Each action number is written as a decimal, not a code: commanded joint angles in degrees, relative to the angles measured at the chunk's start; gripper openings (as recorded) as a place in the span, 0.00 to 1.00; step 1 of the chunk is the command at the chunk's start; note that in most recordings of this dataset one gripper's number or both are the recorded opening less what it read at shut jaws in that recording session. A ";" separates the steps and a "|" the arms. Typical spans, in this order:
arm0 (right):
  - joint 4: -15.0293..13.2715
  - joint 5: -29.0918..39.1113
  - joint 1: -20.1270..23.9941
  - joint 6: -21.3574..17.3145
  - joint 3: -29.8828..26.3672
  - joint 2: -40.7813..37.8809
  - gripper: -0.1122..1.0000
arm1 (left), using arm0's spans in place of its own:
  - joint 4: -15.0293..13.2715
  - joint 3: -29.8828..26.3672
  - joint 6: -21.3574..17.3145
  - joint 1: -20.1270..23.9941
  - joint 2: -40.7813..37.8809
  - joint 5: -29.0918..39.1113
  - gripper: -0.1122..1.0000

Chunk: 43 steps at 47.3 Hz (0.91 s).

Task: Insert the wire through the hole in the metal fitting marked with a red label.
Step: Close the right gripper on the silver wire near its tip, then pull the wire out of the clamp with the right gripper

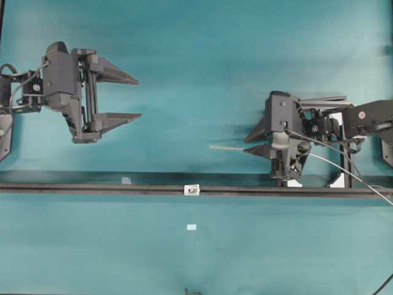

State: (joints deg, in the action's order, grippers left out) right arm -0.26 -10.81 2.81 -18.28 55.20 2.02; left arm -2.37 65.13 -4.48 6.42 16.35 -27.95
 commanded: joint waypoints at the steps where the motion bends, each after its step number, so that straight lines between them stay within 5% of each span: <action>1: -0.44 0.35 0.09 0.09 -0.97 0.62 0.28 | 0.18 -1.05 0.09 0.18 0.26 -0.35 0.83; 8: -1.67 1.67 0.09 0.09 -1.14 0.53 0.10 | 0.18 -1.05 0.09 0.26 0.35 -0.35 0.83; 43: -2.64 1.85 0.09 0.09 -2.11 1.93 0.10 | 0.09 -1.05 0.18 0.35 0.35 -0.35 0.83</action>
State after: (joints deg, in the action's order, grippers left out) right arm -2.72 -8.88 3.08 -18.28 54.05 2.20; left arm -2.37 65.13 -4.39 6.50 16.35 -27.95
